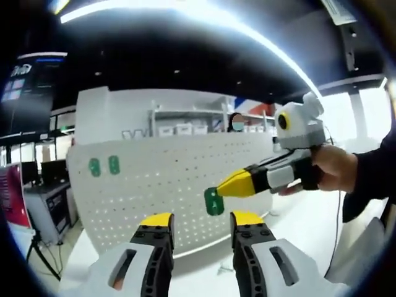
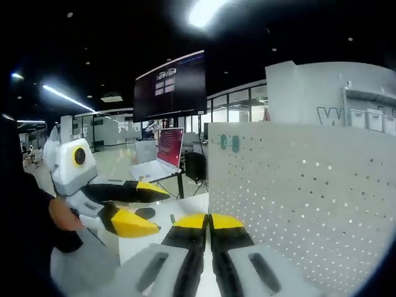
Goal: Insert the hook assembly into the mounting plate slot until the hook locks in place.
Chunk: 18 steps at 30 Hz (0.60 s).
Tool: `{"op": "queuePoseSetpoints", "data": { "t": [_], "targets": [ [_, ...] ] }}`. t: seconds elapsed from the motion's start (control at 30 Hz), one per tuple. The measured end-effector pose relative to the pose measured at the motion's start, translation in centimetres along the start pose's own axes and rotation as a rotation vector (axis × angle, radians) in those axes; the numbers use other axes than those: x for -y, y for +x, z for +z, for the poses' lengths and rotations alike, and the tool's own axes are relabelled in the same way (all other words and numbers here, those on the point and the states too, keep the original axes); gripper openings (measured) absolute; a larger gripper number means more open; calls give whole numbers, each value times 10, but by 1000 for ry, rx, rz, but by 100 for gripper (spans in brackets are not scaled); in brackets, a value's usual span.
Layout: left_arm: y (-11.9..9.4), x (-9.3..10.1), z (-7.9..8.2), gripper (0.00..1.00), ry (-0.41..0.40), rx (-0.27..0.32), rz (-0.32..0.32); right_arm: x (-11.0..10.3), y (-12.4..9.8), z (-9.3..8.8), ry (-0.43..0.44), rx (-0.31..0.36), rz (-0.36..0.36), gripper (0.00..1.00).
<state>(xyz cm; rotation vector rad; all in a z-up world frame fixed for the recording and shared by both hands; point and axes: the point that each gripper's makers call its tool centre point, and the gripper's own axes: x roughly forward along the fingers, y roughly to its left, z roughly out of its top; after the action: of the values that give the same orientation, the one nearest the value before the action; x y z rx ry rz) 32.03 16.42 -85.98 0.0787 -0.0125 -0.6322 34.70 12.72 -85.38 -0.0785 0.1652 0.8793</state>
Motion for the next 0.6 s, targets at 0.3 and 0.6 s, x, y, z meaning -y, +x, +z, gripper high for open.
{"op": "queuePoseSetpoints", "data": {
  "t": [0.3, 0.6],
  "targets": [
    [10, 8, 5, 27, -9, 19, -22, -12, -2, 6, 20, 22, 23, 0],
    [13, 9, 6, 18, 17, 30, -27, -17, -4, 9, 37, 35, 31, 0]
  ]
}}
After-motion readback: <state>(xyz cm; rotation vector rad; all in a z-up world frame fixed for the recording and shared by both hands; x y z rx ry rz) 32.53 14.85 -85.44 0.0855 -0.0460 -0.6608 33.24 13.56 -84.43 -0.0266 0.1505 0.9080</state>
